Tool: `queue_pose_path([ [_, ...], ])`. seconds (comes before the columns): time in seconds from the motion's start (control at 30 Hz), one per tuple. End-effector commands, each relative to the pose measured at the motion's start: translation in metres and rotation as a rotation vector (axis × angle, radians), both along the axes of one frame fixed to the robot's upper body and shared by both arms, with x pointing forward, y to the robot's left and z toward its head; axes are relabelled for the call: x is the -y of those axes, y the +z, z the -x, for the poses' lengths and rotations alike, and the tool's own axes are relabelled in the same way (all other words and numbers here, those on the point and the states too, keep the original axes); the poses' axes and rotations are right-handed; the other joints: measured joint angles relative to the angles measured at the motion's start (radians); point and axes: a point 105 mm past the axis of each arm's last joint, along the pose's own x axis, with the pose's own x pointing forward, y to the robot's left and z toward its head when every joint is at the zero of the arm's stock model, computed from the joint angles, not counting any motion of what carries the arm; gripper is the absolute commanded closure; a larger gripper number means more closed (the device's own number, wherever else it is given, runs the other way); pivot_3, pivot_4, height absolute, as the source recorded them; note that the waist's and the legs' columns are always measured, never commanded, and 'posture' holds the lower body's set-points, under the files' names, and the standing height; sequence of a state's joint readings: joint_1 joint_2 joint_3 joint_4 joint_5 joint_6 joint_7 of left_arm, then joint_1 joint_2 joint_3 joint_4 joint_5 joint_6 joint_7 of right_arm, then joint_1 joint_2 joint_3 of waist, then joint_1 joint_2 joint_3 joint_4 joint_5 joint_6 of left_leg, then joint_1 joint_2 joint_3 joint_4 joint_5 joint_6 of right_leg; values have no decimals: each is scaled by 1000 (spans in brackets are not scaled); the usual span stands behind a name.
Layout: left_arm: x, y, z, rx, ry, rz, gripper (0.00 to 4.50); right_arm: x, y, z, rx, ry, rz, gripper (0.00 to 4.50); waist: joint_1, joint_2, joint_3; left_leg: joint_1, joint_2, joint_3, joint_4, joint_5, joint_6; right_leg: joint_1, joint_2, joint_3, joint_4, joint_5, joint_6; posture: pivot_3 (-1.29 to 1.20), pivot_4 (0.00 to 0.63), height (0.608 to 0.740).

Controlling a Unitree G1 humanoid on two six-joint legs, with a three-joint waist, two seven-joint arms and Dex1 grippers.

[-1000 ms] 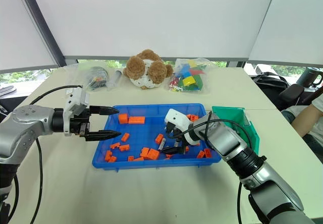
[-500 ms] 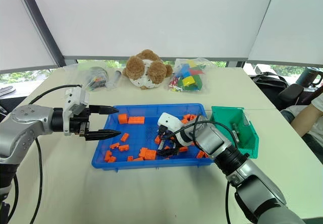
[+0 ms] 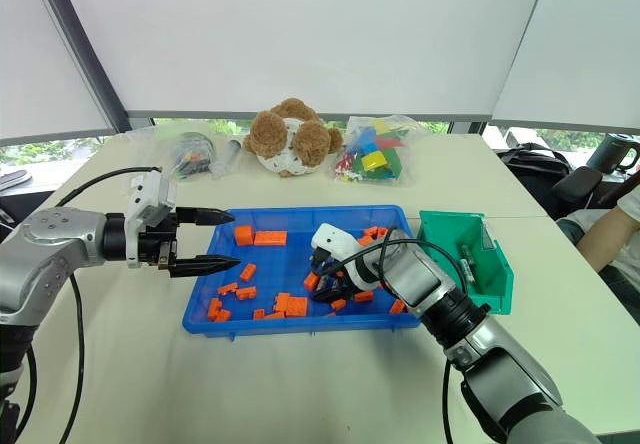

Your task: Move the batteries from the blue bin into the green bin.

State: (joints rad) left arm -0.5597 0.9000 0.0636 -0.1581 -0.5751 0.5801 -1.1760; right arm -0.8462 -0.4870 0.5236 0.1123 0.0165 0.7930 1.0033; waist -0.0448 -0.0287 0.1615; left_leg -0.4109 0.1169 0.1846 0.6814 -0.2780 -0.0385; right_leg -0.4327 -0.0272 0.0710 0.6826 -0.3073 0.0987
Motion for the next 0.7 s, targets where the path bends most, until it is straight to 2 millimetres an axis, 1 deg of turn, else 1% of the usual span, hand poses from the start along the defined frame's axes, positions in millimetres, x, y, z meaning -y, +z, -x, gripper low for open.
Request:
queue_pose_path([
  [0.03,-1,12,1,61,2,-5,0,0,9,0,21,-3,-8,2323,0,0,0,0,0,0,0,0,0,0,0,0,0,0,0,0,150,733],
  [0.13,0,12,1,61,-1,-3,0,1,29,-1,64,-14,-41,2323,0,0,0,0,0,0,0,0,0,0,0,0,0,0,0,0,150,733],
  [0.17,0,12,1,60,-3,-3,0,4,44,-2,106,-24,-65,2323,1,0,0,0,0,0,0,0,0,0,0,0,0,0,0,0,150,733],
  [0.23,1,12,1,59,-7,-3,0,13,81,-5,196,-71,-134,2323,2,0,0,0,0,0,0,0,0,0,0,0,0,0,0,0,150,733],
  [0.3,2,12,1,58,-9,-2,0,31,114,-8,278,-141,-193,2323,2,0,0,0,0,0,0,0,0,0,0,0,0,0,0,0,150,733],
  [0.33,2,12,1,58,-10,-1,0,41,127,-8,306,-181,-211,2323,3,0,0,0,0,0,0,0,0,0,0,0,0,0,0,0,150,733],
  [0.4,2,11,1,57,-13,0,0,74,147,-11,368,-299,-216,2323,6,0,0,0,0,0,0,0,0,0,0,0,0,0,0,0,150,733],
  [0.47,4,11,1,56,-16,3,0,111,157,-11,416,-430,-197,2323,8,0,0,0,0,0,-1,0,0,0,0,0,-1,0,0,0,150,733],
  [0.53,5,10,1,55,-19,7,0,147,157,-5,424,-539,-166,2323,10,0,0,0,0,0,-1,0,0,0,-1,0,-2,0,0,0,150,733],
  [0.6,5,10,0,53,-23,9,0,173,150,3,410,-615,-130,2323,8,0,0,0,0,0,-1,0,0,0,0,0,-2,0,0,0,150,733],
  [0.7,6,9,-2,50,-29,11,0,195,137,12,384,-674,-81,2323,-1,0,0,0,0,0,-1,0,0,0,0,0,-2,0,0,0,150,733],
])
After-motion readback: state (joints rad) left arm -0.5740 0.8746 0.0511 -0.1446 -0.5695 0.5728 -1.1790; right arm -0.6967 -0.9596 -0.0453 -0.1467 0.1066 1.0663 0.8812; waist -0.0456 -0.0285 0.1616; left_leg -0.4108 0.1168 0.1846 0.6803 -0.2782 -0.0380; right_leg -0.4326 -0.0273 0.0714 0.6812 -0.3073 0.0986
